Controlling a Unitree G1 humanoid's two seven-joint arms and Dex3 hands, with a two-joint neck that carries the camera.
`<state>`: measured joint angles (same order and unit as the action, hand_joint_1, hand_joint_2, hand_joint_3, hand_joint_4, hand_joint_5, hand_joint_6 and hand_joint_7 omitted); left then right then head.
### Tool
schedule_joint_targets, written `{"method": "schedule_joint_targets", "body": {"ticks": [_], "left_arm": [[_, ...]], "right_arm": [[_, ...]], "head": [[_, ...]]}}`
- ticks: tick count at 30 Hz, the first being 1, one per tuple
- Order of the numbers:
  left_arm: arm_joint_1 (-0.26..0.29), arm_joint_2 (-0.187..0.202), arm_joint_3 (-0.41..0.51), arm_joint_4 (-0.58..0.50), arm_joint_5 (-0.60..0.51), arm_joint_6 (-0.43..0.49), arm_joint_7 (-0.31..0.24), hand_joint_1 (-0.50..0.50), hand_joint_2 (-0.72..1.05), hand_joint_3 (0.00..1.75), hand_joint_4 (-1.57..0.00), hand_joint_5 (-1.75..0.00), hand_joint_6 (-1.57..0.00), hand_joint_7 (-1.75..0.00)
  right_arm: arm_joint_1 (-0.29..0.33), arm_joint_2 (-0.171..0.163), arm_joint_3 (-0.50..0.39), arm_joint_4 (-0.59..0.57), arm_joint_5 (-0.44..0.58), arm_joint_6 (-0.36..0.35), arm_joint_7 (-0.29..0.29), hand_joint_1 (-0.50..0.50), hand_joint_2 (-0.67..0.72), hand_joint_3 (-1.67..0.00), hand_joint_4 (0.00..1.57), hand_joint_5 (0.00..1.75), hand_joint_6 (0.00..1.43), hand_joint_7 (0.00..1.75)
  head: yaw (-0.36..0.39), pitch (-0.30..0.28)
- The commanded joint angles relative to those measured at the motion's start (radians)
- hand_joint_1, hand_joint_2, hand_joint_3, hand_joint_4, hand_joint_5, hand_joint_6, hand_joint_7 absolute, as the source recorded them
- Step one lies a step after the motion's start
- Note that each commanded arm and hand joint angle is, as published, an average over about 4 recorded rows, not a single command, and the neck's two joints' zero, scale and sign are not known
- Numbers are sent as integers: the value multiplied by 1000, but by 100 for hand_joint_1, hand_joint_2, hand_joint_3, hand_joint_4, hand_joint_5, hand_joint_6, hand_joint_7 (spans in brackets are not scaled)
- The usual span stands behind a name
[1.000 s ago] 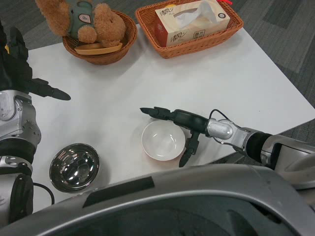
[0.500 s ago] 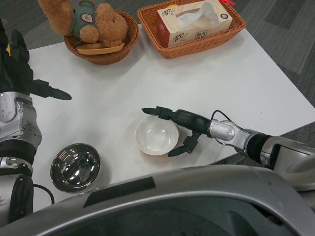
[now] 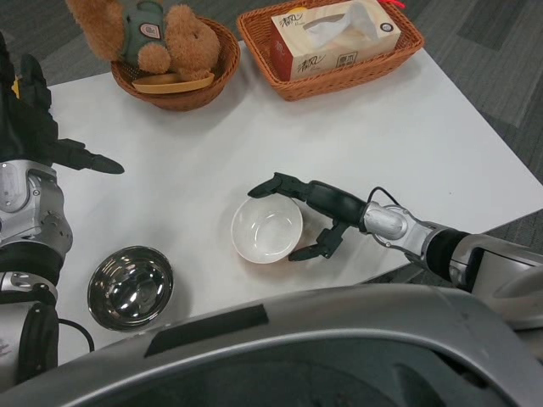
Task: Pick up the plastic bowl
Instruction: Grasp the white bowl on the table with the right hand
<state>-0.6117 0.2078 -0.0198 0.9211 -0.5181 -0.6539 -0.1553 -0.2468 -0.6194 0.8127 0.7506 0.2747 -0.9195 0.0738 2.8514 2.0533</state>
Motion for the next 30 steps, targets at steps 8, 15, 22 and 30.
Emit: {"method": "schedule_joint_targets", "body": {"ticks": [8, 15, 22, 30], "left_arm": [[13, 13, -2, -4, -4, 6, -1, -50, -50, 0, 0, 0, 0, 0], [16, 13, -7, -4, -13, 7, -1, -50, -50, 0, 0, 0, 0, 0], [17, 13, -8, -4, -16, 6, -1, -50, -48, 0, 0, 0, 0, 0], [16, 12, -9, -4, -16, 6, -1, -50, -46, 0, 0, 0, 0, 0]], "right_arm": [[-8, 0, 6, 17, 81, -44, -25, -42, -54, -121, 14, 175, 0, 131], [-8, 0, 20, 27, 154, -50, -28, -42, -54, -127, 19, 175, 0, 140], [-7, 4, 47, 38, 270, -68, -26, -42, -54, -135, 23, 175, 0, 140], [-1, 18, 34, 16, 395, -92, -27, -42, -54, -135, 26, 175, 0, 143]], "head": [[8, 2], [11, 6], [12, 9], [12, 29]]}}
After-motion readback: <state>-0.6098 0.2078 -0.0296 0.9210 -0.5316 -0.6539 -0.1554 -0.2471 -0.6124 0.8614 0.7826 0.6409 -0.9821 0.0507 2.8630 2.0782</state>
